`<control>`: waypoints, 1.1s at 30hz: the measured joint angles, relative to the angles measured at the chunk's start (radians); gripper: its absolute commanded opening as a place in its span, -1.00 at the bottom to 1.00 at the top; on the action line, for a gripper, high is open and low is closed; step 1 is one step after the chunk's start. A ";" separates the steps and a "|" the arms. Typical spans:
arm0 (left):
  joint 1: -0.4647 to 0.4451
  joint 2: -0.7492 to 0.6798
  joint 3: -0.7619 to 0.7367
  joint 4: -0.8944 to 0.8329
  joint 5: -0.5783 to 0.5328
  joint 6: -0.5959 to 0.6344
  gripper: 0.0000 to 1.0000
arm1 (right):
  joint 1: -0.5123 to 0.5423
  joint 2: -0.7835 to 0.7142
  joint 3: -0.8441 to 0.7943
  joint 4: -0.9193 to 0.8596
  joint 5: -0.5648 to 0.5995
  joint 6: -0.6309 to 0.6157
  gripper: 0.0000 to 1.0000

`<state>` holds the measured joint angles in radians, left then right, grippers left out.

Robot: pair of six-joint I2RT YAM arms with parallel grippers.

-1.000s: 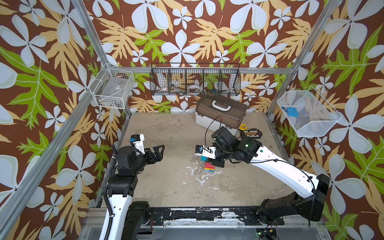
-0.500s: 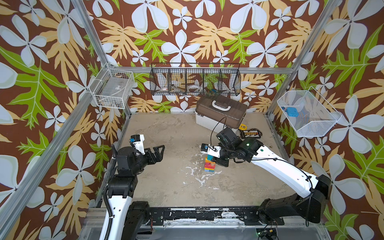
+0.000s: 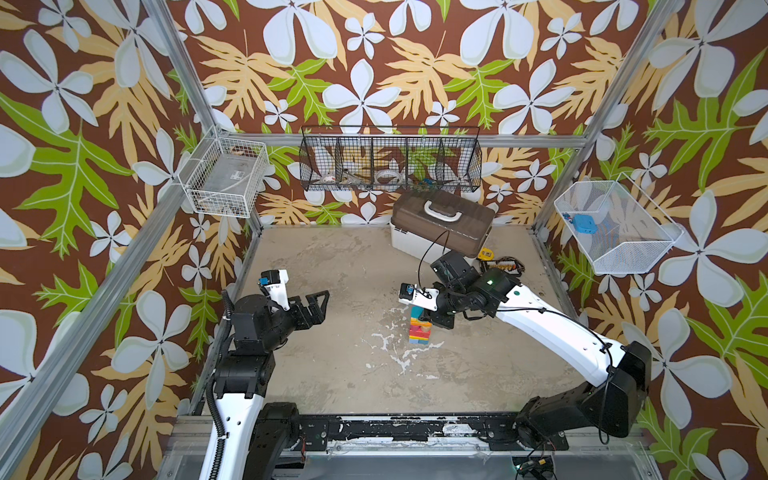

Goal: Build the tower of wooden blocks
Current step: 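Lower the teal wedge onto the yellow cube and open the right gripper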

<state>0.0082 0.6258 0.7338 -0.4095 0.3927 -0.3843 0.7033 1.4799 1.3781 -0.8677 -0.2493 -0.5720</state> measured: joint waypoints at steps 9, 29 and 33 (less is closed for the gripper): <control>-0.002 -0.004 -0.001 0.000 0.000 0.000 0.99 | -0.017 0.023 0.011 -0.002 -0.015 -0.012 -0.93; -0.017 -0.011 -0.002 0.000 -0.003 0.000 0.99 | -0.024 0.046 0.006 -0.013 -0.006 -0.016 -0.92; -0.018 -0.011 -0.002 0.000 -0.003 0.000 0.99 | -0.029 0.049 0.011 -0.016 -0.006 -0.016 -0.92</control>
<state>-0.0101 0.6144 0.7319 -0.4095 0.3893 -0.3847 0.6743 1.5288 1.3895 -0.8837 -0.2554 -0.5880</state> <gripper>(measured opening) 0.996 0.256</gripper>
